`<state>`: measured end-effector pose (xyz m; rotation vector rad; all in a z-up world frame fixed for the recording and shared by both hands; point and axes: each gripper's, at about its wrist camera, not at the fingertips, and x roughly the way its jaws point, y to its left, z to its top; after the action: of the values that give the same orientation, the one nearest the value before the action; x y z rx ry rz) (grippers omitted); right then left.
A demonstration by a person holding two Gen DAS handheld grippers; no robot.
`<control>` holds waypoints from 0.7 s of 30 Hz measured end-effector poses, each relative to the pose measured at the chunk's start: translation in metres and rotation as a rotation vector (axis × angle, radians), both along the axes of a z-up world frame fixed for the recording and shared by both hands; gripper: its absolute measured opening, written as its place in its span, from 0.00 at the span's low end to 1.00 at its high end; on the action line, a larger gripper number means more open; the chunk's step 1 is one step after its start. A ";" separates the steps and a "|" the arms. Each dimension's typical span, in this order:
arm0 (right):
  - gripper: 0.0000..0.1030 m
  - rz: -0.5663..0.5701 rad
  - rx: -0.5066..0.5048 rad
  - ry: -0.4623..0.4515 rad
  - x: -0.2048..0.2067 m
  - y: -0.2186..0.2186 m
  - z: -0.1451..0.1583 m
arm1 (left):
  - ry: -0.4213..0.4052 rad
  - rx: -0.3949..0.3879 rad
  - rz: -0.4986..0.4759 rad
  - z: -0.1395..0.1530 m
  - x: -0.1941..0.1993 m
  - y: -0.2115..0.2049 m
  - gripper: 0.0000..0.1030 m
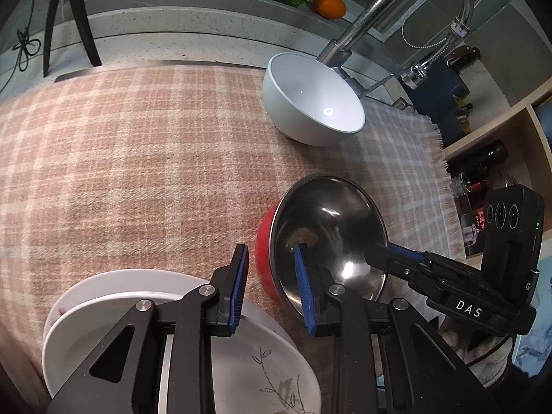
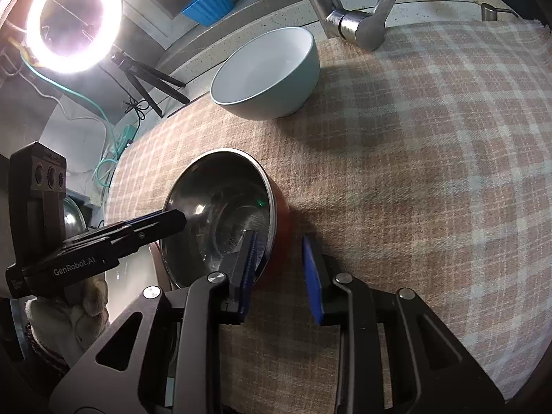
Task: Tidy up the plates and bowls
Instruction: 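Move both tools to the red-outside steel bowl and grasp its rim, then carry the red-outside bowl with both tools and lower it into the plain steel bowl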
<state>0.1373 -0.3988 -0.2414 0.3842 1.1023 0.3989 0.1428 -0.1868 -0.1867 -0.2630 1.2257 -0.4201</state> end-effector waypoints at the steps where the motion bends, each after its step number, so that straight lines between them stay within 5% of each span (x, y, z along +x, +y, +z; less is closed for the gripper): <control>1: 0.21 0.001 0.004 0.002 0.000 0.000 0.000 | 0.001 0.004 -0.003 -0.001 0.000 -0.001 0.20; 21: 0.16 -0.002 -0.028 -0.066 -0.005 0.005 0.035 | -0.049 -0.012 -0.026 0.026 -0.011 0.003 0.15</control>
<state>0.1320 -0.3934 -0.2059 0.3456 1.0420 0.3912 0.1321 -0.1836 -0.1610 -0.2455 1.1798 -0.4539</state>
